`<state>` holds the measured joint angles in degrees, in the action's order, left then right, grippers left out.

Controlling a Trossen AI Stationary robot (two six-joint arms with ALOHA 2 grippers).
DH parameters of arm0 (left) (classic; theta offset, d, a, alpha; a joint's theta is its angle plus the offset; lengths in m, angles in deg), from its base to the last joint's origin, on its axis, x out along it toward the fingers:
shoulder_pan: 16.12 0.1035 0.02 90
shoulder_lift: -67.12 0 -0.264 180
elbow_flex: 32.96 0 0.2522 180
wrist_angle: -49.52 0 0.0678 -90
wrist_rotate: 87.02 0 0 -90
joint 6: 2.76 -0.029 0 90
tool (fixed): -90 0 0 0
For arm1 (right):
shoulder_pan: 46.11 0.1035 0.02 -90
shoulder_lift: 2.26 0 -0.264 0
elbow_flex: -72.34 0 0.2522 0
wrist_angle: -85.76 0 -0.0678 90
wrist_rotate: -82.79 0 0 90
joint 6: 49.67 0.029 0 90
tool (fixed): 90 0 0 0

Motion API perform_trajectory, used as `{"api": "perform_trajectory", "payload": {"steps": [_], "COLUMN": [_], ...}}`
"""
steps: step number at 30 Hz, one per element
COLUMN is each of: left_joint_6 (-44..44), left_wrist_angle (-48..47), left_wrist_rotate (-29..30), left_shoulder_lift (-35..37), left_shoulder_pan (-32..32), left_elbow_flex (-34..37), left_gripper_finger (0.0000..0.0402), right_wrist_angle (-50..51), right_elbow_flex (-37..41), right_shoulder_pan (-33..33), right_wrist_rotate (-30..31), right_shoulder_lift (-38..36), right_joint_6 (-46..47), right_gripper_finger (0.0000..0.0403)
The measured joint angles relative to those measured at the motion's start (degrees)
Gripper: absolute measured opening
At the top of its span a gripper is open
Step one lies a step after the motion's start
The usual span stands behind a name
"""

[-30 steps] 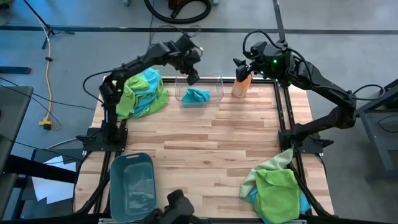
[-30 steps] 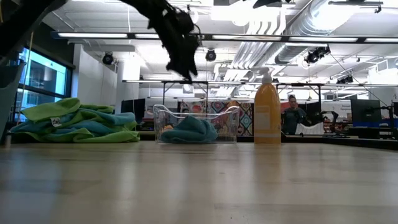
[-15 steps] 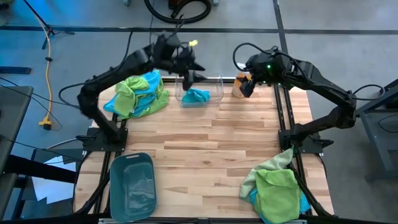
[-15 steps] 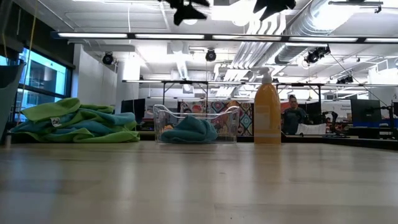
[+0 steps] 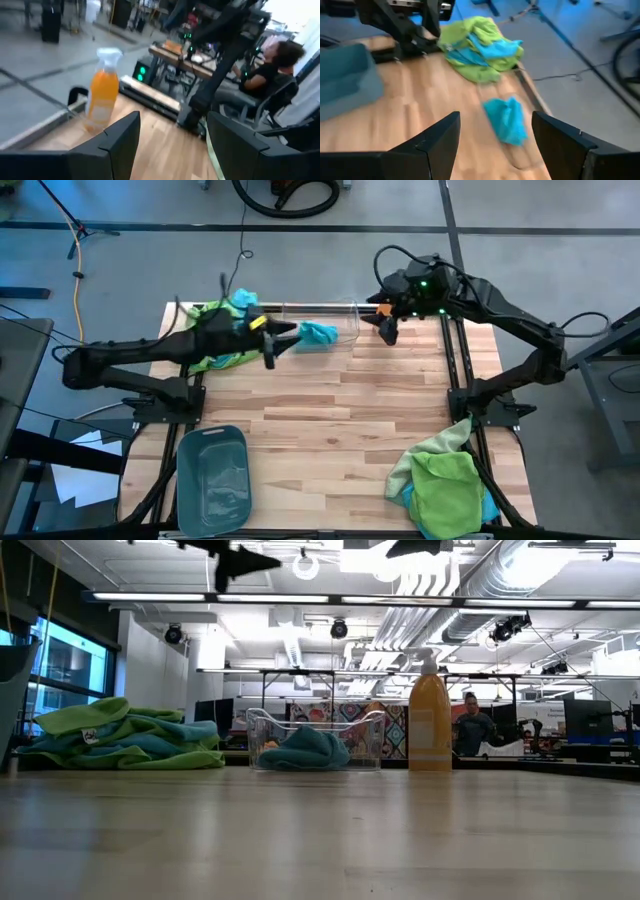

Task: Sort microfiber towel by color & place in baskets
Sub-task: Put the green microfiber towel into the blue bin

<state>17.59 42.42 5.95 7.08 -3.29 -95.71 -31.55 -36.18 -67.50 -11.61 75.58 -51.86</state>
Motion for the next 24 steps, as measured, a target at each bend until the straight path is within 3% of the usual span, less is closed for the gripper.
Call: {"api": "perform_trajectory", "payload": {"steps": [6,11,18,24], "left_joint_6": [-7.5,-10.8,-11.7,-11.2], "left_wrist_angle": [-6.1,-10.4,-12.0,-9.6], "left_wrist_rotate": [0.6,0.6,-1.0,-1.0], "left_shoulder_lift": [6.4,9.0,9.8,9.8], "left_shoulder_pan": [-2.2,-2.8,-2.8,-2.8], "left_elbow_flex": [0.6,0.6,0.6,0.6], "left_gripper_finger": [0.022,0.022,0.022,0.022], "right_wrist_angle": [-1.8,-0.1,14.3,28.0], "right_elbow_flex": [0.0,0.0,0.0,0.0], "right_shoulder_pan": [1.2,6.0,20.9,37.1], "right_wrist_rotate": [-5.9,-9.8,-11.9,-6.3], "right_shoulder_lift": [3.6,5.2,5.4,5.5], "right_joint_6": [8.4,18.8,38.4,62.0], "right_gripper_finger": [0.0245,0.0245,0.0245,0.0245]}}
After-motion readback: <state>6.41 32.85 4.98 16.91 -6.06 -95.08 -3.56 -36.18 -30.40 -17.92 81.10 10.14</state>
